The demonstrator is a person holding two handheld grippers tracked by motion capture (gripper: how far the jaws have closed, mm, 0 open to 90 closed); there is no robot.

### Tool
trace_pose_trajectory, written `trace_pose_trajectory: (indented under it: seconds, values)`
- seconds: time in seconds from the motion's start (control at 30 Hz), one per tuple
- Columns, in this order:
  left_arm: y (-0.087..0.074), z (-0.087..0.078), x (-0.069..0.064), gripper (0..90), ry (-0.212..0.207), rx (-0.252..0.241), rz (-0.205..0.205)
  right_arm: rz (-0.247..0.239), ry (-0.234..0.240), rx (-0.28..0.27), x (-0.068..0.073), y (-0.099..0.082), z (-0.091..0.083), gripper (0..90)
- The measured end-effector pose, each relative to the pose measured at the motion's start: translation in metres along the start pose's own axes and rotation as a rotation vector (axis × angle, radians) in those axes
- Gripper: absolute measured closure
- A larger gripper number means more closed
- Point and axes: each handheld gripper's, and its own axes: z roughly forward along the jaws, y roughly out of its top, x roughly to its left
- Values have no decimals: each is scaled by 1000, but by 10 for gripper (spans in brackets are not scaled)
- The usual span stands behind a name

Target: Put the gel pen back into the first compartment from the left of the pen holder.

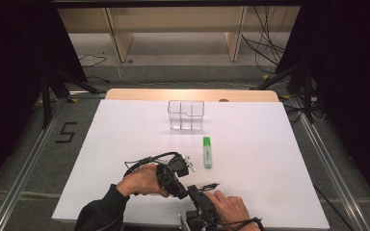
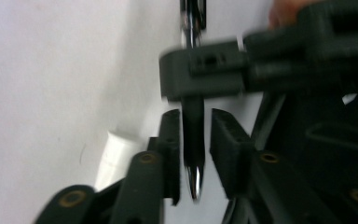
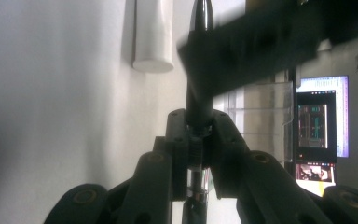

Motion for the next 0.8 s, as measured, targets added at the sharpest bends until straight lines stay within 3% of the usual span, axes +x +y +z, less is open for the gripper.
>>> trace_pose_trajectory:
  seconds: [0.2, 0.43, 0.53, 0.8]
  values:
    - [-9, -18, 4, 600, 41, -70, -27, 2, -14, 7, -3, -6, -1, 798]
    - [-25, -27, 13, 461, 78, -108, -65, 21, -29, 23, -6, -15, -4, 798]
    - [-33, -28, 17, 394, 91, -120, -78, 45, -34, 22, -8, -19, -5, 798]
    - [-54, -30, 28, 257, 106, -223, -84, 149, -47, 29, -21, -36, -3, 797]
